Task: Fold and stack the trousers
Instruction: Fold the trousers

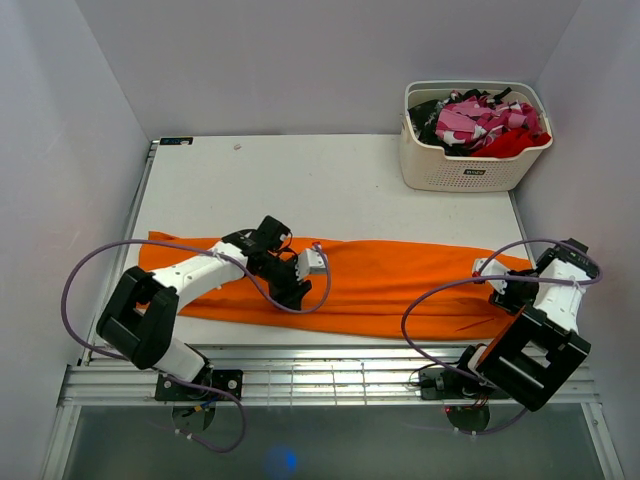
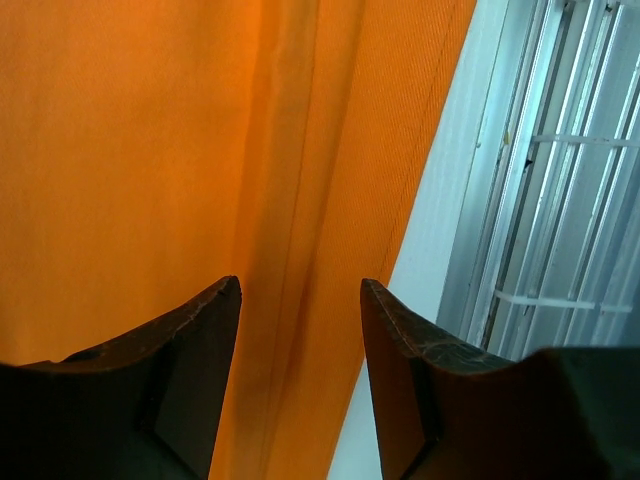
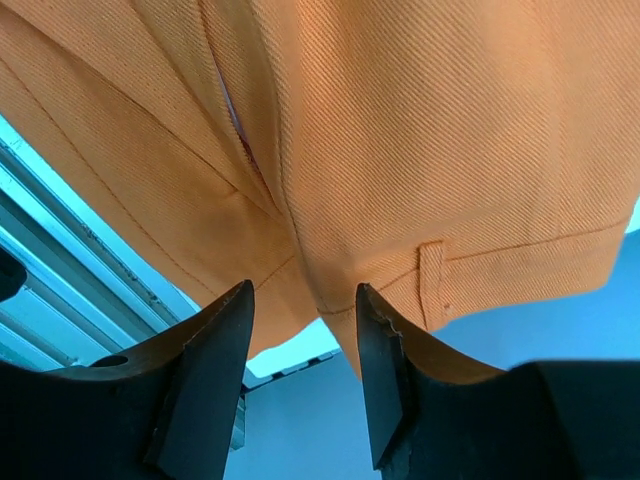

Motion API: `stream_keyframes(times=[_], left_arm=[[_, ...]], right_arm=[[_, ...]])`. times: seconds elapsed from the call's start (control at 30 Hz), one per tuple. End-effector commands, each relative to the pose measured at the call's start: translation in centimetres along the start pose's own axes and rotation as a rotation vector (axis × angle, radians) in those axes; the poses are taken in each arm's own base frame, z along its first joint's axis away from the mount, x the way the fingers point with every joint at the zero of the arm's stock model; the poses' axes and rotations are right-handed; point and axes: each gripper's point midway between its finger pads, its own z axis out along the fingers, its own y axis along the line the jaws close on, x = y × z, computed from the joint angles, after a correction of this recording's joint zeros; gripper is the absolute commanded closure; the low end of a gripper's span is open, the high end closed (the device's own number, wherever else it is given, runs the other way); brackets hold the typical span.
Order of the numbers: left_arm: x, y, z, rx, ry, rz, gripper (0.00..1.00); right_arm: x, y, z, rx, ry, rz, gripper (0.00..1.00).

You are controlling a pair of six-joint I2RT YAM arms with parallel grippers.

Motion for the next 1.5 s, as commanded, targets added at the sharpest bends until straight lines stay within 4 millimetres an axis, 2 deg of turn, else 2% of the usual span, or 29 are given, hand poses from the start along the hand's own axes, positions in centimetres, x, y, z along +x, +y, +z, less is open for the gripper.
stream_keyframes(times=[0.0,0.13,0.3,0.37,0.4,0.47,0.6,0.67,0.7,0.73,0.83,0.87,1.0,1.13,1.33,1.4,1.43,1.47], left_arm=[[-2.4,0.8,1.1,-0.037,-0.021,0.033,0.38],[-3.1,-0.4,2.7,-0.004,-0.003,0.047,0.47],[-3.5,-1.5,3.7,0.01,0.018,0.069,0.67],[-3.6,-1.8,3.7,0.011,0.02,0.077,0.78],[-3.5,-2.0,3.6,0.012,0.025,0.079,0.8],[-3.5,-2.2,3.4,0.013,0.024,0.086,0.82],[-3.2,-2.3,3.3,0.0,0.03,0.102,0.94],[-4.2,-1.8,2.7,-0.044,-0.004,0.11,0.9],[-5.2,-1.3,2.5,-0.073,-0.037,0.116,0.86],[-6.1,-0.9,2.1,-0.098,-0.056,0.128,0.76],[-7.1,0.0,2.4,-0.127,-0.073,0.13,0.65],[-7.7,0.4,2.4,-0.137,-0.074,0.135,0.64],[-6.5,0.1,4.1,-0.069,-0.028,0.129,0.6],[-5.8,-0.8,5.4,-0.014,-0.009,0.124,0.5],[-6.0,-2.2,5.8,0.055,-0.023,0.12,0.5],[-5.7,-2.6,6.1,0.069,-0.014,0.121,0.57],[-5.5,-2.5,6.2,0.066,-0.008,0.113,0.66],[-5.4,-2.5,6.4,0.065,-0.004,0.107,0.69]], right_arm=[[0.5,-0.5,0.7,0.014,0.009,-0.023,0.5],[0.8,-0.1,1.1,0.002,0.021,-0.031,0.62],[0.8,1.2,1.7,-0.014,0.023,-0.043,0.8],[0.9,1.3,1.4,-0.004,0.026,-0.055,0.85],[0.9,1.6,1.5,-0.007,0.024,-0.057,0.9],[0.9,1.9,1.2,0.005,0.023,-0.075,0.92],[1.0,2.1,0.4,0.044,0.024,-0.112,0.92],[1.1,1.9,0.1,0.066,0.014,-0.109,0.92],[1.1,1.9,0.0,0.069,0.012,-0.112,0.92],[1.0,1.9,-0.1,0.074,0.003,-0.108,0.92],[0.8,1.5,-0.3,0.089,-0.01,-0.109,0.92],[0.7,1.4,-0.3,0.09,-0.013,-0.107,0.92],[0.8,0.5,-0.8,0.108,-0.018,-0.098,0.92],[0.6,-0.7,-1.4,0.12,-0.047,-0.063,0.92],[0.5,-2.1,-2.2,0.15,-0.062,-0.063,0.92],[0.5,-2.4,-2.3,0.154,-0.065,-0.065,0.92],[0.4,-2.6,-2.5,0.16,-0.07,-0.065,0.92],[0.3,-2.9,-2.6,0.166,-0.072,-0.068,0.92]])
